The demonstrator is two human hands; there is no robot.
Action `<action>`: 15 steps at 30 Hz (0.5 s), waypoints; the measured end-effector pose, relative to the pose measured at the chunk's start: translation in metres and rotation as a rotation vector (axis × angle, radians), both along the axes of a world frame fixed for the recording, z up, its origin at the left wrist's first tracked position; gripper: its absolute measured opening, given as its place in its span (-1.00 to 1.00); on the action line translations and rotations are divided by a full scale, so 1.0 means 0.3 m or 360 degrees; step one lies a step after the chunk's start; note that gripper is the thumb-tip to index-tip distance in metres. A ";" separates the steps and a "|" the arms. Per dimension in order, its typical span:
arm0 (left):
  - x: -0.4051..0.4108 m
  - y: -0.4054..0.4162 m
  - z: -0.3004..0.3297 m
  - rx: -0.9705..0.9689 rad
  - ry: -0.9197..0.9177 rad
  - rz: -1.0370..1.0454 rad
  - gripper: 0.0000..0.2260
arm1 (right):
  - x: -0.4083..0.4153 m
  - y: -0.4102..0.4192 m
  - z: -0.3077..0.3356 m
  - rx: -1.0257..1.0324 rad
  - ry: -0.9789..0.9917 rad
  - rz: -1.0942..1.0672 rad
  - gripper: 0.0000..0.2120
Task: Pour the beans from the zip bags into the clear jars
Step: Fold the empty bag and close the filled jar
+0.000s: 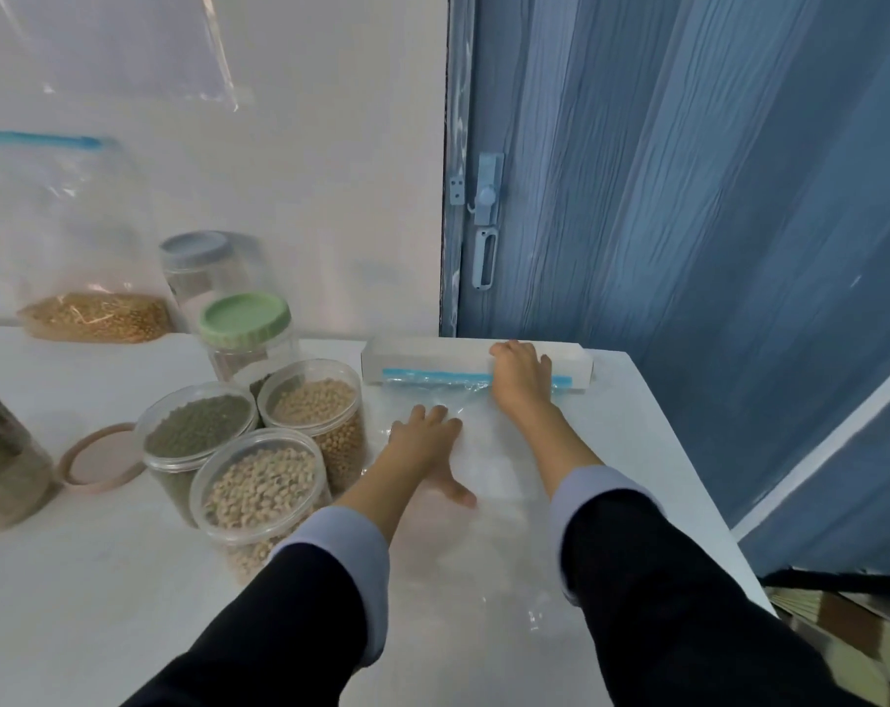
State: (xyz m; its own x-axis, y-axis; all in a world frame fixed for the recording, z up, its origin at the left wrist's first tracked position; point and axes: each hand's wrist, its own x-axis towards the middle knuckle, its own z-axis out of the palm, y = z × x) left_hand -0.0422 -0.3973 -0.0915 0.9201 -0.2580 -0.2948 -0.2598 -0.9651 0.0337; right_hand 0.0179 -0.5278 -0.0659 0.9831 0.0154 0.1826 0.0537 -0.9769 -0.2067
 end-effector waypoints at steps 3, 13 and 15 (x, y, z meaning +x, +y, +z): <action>0.030 0.004 -0.005 -0.0091 0.0030 0.0022 -0.09 | 0.032 0.019 -0.011 -0.0068 -0.0008 -0.0041 -0.64; 0.087 -0.011 -0.066 -0.0123 -0.0085 0.0169 -0.27 | 0.068 -0.001 -0.012 0.0257 -0.0344 -0.0070 -0.73; 0.094 -0.006 -0.058 -0.0136 -0.0062 0.0181 -0.23 | 0.060 0.009 -0.005 0.0358 -0.0483 -0.0054 -0.75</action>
State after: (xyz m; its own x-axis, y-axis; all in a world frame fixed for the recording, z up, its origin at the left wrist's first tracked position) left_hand -0.0141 -0.3990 -0.1090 0.9551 -0.1742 -0.2396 -0.1519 -0.9824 0.1088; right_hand 0.0359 -0.5253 -0.0675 0.8829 -0.0899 0.4609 0.1140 -0.9111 -0.3962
